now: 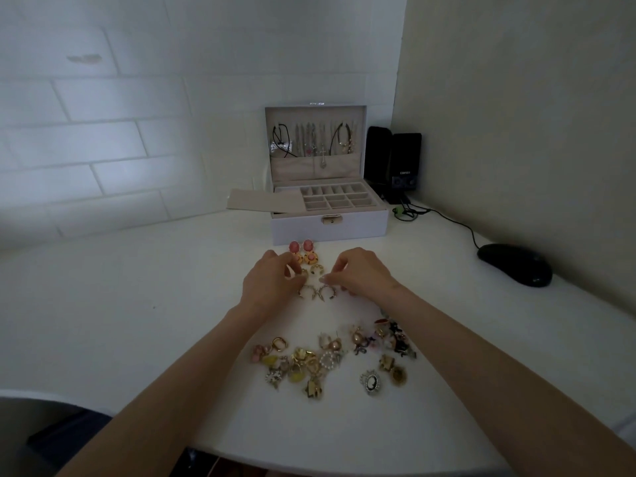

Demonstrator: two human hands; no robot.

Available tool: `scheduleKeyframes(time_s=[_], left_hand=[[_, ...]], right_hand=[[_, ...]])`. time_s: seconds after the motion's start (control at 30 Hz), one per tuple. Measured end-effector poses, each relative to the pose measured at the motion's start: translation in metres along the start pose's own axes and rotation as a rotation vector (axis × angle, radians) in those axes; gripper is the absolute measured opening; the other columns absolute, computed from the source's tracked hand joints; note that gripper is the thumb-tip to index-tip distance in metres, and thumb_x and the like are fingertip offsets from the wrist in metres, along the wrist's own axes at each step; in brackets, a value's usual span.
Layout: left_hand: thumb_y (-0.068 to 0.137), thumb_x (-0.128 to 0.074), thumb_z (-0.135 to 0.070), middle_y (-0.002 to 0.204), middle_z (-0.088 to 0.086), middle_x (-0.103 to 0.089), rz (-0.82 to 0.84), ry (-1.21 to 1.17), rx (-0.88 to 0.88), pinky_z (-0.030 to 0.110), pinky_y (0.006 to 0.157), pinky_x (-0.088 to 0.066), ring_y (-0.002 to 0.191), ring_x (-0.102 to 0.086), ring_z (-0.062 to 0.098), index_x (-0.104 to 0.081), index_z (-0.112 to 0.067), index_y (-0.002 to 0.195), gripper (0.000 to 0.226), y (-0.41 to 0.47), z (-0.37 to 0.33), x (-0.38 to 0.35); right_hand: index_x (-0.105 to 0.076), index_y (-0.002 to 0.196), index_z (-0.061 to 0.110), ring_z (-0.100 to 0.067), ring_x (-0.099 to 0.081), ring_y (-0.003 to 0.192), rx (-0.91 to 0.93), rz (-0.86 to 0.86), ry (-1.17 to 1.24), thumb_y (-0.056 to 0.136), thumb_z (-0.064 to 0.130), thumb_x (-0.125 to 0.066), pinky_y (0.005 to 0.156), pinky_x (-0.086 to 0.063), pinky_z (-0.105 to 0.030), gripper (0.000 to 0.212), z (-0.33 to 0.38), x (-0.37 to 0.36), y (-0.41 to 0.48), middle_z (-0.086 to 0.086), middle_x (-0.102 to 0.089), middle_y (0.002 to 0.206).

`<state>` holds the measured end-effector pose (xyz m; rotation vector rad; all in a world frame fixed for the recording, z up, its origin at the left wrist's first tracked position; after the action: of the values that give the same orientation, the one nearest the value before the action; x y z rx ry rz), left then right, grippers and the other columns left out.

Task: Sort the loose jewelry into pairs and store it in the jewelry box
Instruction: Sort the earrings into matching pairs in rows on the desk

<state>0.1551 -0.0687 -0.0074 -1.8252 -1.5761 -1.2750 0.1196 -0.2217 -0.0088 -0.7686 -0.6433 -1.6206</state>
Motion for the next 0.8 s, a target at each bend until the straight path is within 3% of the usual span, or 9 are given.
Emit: scheduleKeyframes(time_s=[0.1, 0.33, 0.53, 0.63, 0.73, 0.8], left_hand=[[0.084, -0.061, -0.031, 0.094, -0.003, -0.048, -0.021, 0.011, 0.011, 0.026, 0.068, -0.038, 0.081, -0.049, 0.012, -0.062, -0.022, 0.092, 0.012, 0.002, 0.003, 0.0], [0.084, -0.062, -0.032, 0.093, -0.003, -0.049, -0.015, 0.026, 0.012, 0.027, 0.069, -0.039, 0.082, -0.051, 0.014, -0.062, -0.022, 0.091, 0.013, 0.005, 0.007, -0.001], [0.084, -0.063, -0.034, 0.092, -0.004, -0.051, -0.044, -0.021, 0.005, 0.025, 0.067, -0.036, 0.08, -0.05, 0.012, -0.057, -0.022, 0.096, 0.018, 0.003, 0.005, 0.004], [0.085, -0.064, -0.031, 0.088, -0.006, -0.053, -0.075, -0.047, -0.076, 0.024, 0.063, -0.035, 0.078, -0.051, 0.012, -0.057, -0.022, 0.093, 0.014, -0.004, -0.005, 0.014], [0.083, -0.066, -0.031, 0.088, -0.008, -0.051, 0.084, -0.042, -0.202, 0.018, 0.062, -0.036, 0.074, -0.05, 0.006, -0.062, -0.025, 0.094, 0.013, -0.016, -0.016, 0.003], [0.082, -0.066, -0.035, 0.09, -0.011, -0.046, 0.155, 0.0, -0.226, 0.018, 0.063, -0.035, 0.072, -0.046, 0.002, -0.062, -0.028, 0.098, 0.018, -0.022, -0.015, -0.006]], right_hand=[[-0.062, 0.096, 0.016, -0.016, -0.057, 0.079, 0.064, -0.046, 0.014, 0.079, 0.03, -0.073, 0.077, -0.05, -0.033, 0.024, 0.009, 0.006, 0.004, 0.001, -0.058, 0.089], [-0.061, 0.108, 0.015, -0.022, -0.06, 0.09, 0.057, 0.016, -0.059, 0.08, 0.027, -0.072, 0.077, -0.045, -0.03, 0.033, 0.014, -0.004, 0.013, -0.004, -0.06, 0.112], [-0.068, 0.101, 0.015, -0.019, -0.064, 0.092, 0.084, -0.009, -0.11, 0.082, 0.022, -0.069, 0.067, -0.04, -0.025, 0.02, 0.021, -0.006, 0.013, -0.003, -0.066, 0.107], [-0.064, 0.102, 0.016, -0.017, -0.06, 0.082, 0.08, -0.01, -0.063, 0.079, 0.026, -0.073, 0.073, -0.047, -0.029, 0.027, 0.019, -0.002, 0.012, -0.001, -0.062, 0.104], [-0.065, 0.096, 0.016, -0.011, -0.057, 0.07, 0.082, 0.083, 0.029, 0.075, 0.021, -0.078, 0.071, -0.051, -0.028, 0.026, 0.015, 0.006, 0.005, 0.003, -0.057, 0.09], [-0.065, 0.1, 0.016, -0.011, -0.056, 0.074, 0.094, 0.223, -0.02, 0.074, 0.018, -0.079, 0.064, -0.047, -0.02, 0.03, 0.014, 0.002, -0.004, 0.004, -0.055, 0.087]])
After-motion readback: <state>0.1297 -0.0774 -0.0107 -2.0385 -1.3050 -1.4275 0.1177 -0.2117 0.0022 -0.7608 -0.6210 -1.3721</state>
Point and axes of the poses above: each hand's wrist, its own y-axis towards the middle knuckle, its own x-axis out of the back of the hand, z = x × y, the point moved 9 cm from there along y, towards the middle knuckle
